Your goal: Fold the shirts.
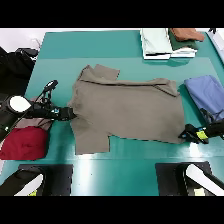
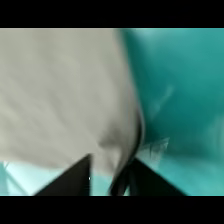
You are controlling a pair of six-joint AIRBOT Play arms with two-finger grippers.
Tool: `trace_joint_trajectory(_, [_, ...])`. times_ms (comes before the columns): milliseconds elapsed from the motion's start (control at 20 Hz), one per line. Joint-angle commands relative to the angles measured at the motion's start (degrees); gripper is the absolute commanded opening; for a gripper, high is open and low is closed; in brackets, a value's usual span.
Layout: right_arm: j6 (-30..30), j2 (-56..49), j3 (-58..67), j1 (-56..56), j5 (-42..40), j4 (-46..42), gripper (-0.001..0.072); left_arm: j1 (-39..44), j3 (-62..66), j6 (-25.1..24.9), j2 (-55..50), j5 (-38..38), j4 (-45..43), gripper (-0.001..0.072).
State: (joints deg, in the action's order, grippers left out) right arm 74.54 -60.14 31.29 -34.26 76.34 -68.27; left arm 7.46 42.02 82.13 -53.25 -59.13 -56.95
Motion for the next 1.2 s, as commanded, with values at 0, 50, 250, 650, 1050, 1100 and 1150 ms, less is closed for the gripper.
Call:
trace_joint_trajectory(0, [-0.1, 0.3, 1.1, 7.1, -3.5, 4.2, 0.0048, 0.0, 0.1, -0.1, 0.0, -0.3, 0.0, 0.0024])
trace_joint_trajectory(50, [-0.1, 1.6, 2.4, 9.1, -3.6, 4.2, 0.0015, 0.0, 0.1, -0.1, 0.0, -0.5, 0.1, 0.0024])
trace_joint_trajectory(250, [0.0, 10.3, 14.0, 14.9, -3.3, 4.3, 0.0014, 0.0, 7.5, 0.0, 2.8, -2.9, 0.1, 0.0023])
trace_joint_trajectory(650, [0.0, 19.5, 59.2, 12.7, -6.2, 4.1, 0.0014, 0.0, 57.1, 2.0, 11.1, -3.0, -7.0, 0.0023])
trace_joint_trajectory(1050, [1.8, 13.2, 83.0, 6.9, 4.1, 4.2, 0.0013, 0.0, 74.3, 5.0, 10.6, -3.2, -18.4, 0.0023])
trace_joint_trajectory(1100, [2.3, 11.5, 84.3, 8.2, 6.1, 4.1, 0.0013, 0.0, 73.4, 5.8, 10.0, -5.0, -21.0, 0.0023])
trace_joint_trajectory(1150, [3.3, 9.9, 84.7, 9.5, 7.8, 4.2, 0.0013, 0.0, 72.0, 6.1, 8.9, -6.6, -23.2, 0.0023])
